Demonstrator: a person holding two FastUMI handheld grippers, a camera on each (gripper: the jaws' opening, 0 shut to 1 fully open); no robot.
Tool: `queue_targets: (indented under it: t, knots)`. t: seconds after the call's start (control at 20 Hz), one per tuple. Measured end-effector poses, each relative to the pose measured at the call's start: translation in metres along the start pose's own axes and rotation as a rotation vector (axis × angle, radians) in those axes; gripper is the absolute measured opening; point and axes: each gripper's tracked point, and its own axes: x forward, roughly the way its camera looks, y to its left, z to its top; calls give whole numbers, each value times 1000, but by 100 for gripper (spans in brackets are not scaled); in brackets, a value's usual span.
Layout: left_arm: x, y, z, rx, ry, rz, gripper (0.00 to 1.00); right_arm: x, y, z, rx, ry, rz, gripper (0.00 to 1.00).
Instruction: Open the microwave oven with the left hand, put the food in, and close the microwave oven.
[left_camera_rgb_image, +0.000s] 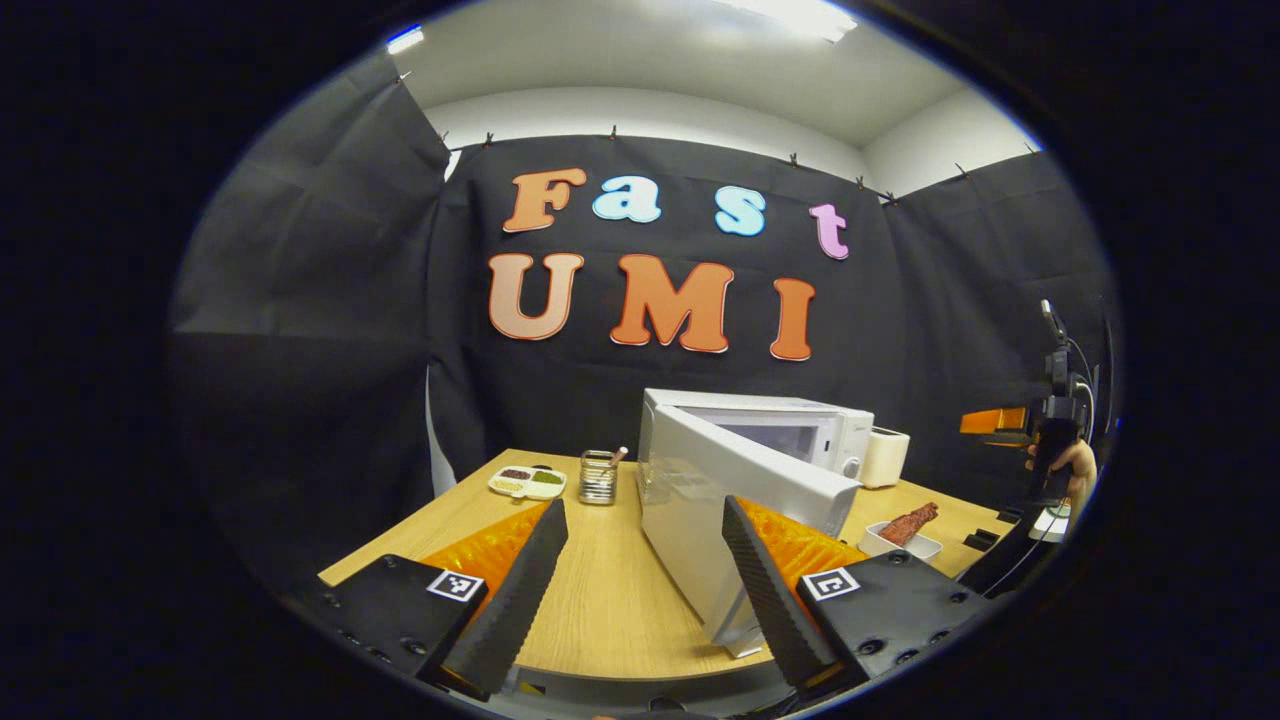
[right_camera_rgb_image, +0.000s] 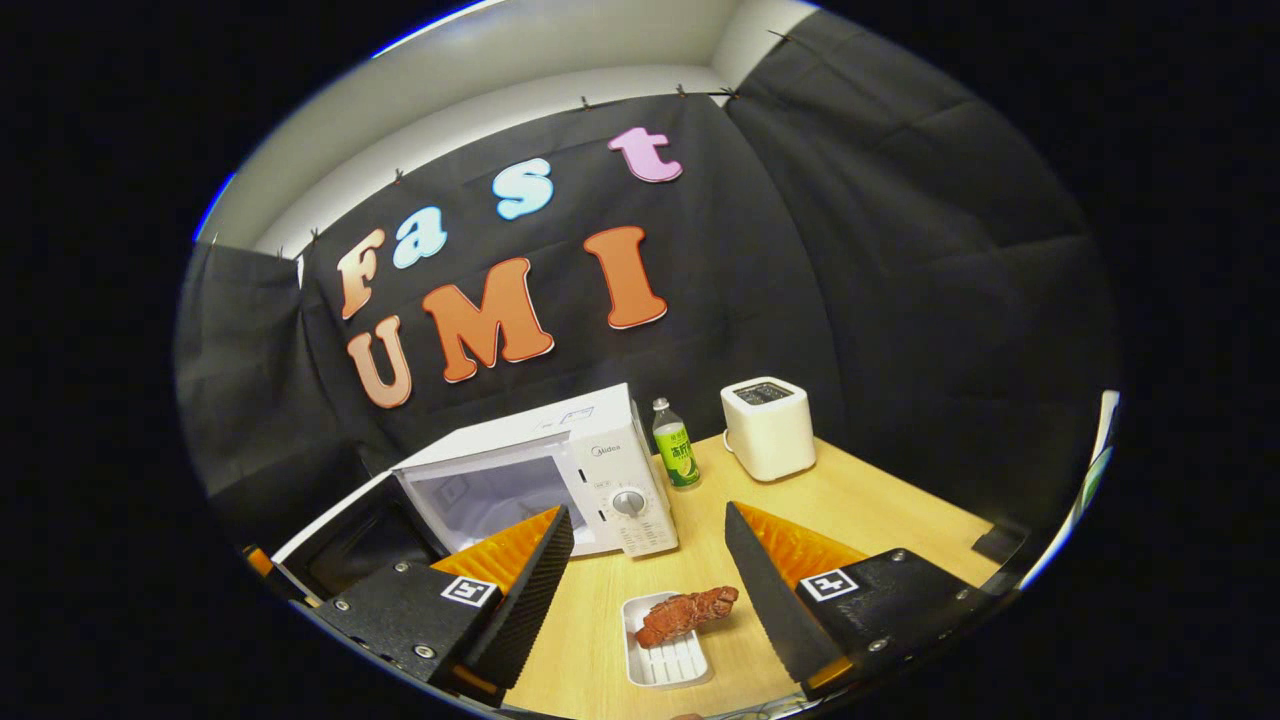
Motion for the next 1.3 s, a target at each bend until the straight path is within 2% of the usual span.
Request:
queue_targets:
  t: [0.4, 0.6, 0.9, 1.1, 1.2, 1.25, 1.3]
  knots:
    - [16, 54, 15, 22, -19, 133, 100, 23, -48, -44, 263, 34, -74, 95]
    - [26, 59, 16, 10, -10, 156, 98, 41, -65, -79, 331, 89, -120, 95]
    - [34, 62, 19, 20, -10, 161, 98, 60, -75, -115, 447, 140, -124, 90]
    - [38, 58, 20, 17, -6, 153, 99, 77, -68, -135, 482, 187, -128, 82]
    - [38, 60, 19, 15, -4, 155, 99, 82, -68, -141, 489, 195, -132, 75]
    - [38, 60, 17, 15, 0, 156, 98, 83, -69, -142, 495, 193, -136, 66]
    - [38, 61, 17, 16, 4, 157, 98, 81, -70, -144, 505, 197, -136, 53]
